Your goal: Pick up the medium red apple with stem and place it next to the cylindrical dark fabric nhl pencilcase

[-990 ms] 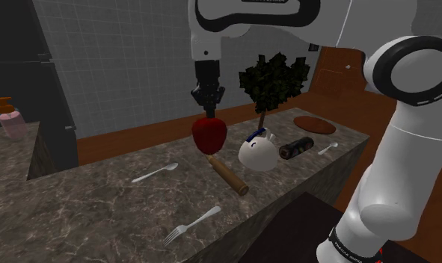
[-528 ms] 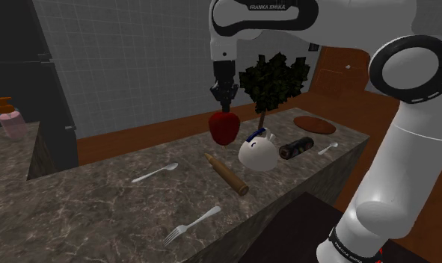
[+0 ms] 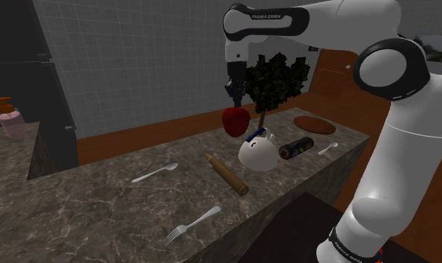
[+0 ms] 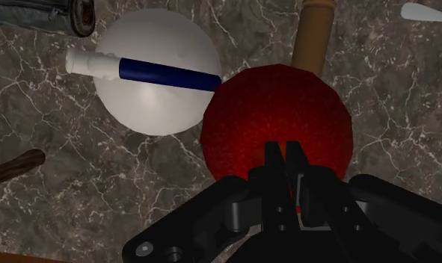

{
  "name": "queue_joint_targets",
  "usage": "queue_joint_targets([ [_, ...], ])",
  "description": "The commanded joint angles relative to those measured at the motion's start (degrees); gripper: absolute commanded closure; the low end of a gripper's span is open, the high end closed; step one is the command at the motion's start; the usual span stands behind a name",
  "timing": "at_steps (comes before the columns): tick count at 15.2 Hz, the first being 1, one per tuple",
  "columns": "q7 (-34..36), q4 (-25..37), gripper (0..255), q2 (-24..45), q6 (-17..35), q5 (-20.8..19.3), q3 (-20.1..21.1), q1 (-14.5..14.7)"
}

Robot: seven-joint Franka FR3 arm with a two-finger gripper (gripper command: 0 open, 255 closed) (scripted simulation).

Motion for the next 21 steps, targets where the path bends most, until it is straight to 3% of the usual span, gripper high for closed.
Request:
queue_joint_targets([
  [1,-2.9,1.8,255,1.4,-0.5,-0.5,-1.3,-1.5],
  [12,-16.1,17.5,255,13.7,-4.1,-2.1,-6.4,-9.6],
  [17,-21.6,31.8,255,23.5,-8.5,-1.9,-8.0,-13.9],
  [18,-23.4,39.5,255,28.4,-11.3,-1.7,-8.4,-15.6],
  [21,-23.2,33.3,255,26.1,-7.4,-1.9,-8.3,-15.3],
])
